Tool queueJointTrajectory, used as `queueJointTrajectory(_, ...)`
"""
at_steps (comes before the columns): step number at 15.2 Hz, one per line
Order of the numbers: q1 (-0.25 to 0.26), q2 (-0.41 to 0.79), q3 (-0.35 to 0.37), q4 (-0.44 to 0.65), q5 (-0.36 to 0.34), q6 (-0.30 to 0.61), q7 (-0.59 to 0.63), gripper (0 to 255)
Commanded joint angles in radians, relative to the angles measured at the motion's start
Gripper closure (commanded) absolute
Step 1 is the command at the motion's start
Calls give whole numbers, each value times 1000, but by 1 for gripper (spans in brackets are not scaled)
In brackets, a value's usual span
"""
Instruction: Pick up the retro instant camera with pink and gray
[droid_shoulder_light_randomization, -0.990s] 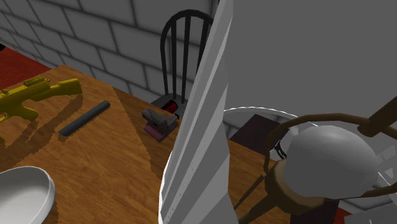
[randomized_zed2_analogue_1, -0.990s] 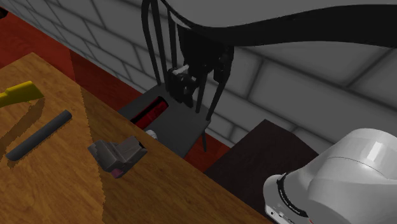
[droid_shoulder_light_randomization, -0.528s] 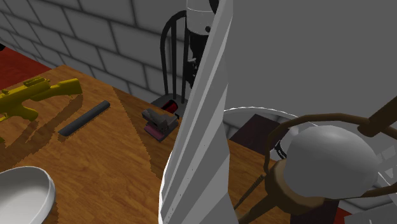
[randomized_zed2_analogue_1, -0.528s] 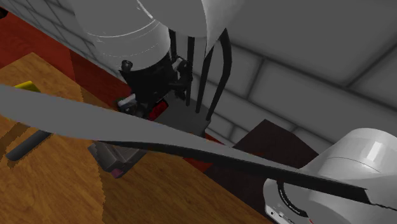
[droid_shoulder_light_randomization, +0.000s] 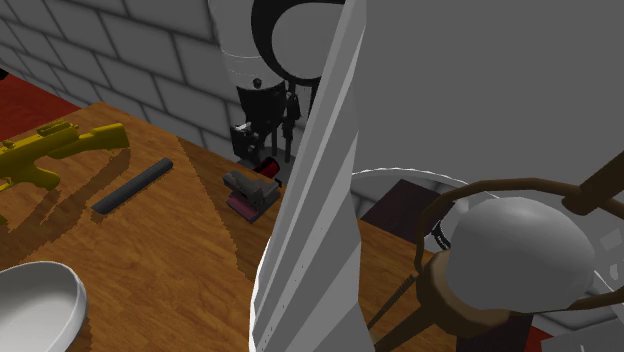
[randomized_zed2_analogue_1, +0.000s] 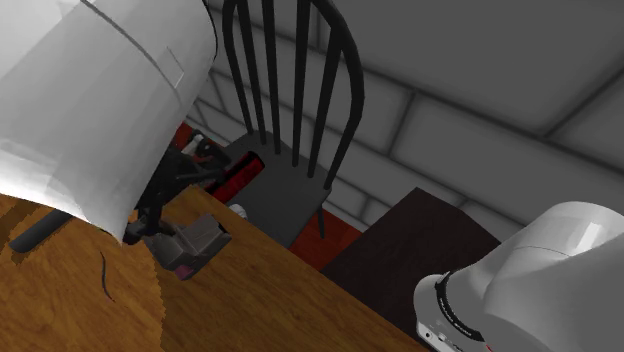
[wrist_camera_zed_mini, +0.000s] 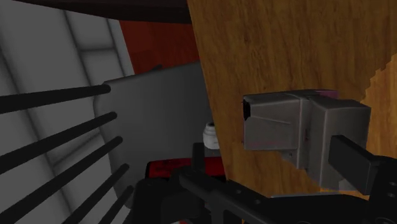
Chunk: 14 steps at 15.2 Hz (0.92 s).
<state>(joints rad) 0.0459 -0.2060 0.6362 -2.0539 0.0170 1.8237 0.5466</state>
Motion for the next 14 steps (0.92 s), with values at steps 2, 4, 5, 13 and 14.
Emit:
queueJointTrajectory(2,9,124,69,76,-87,12,116,0)
queueJointTrajectory(4,27,225,105,145,-165,4,198,0)
queueJointTrajectory(5,41,278,118,182,-207,-3,238,0)
queueJointTrajectory(13,54,317,111,116,-241,88,273,0)
queueJointTrajectory(14,54,317,111,115,-241,88,273,0)
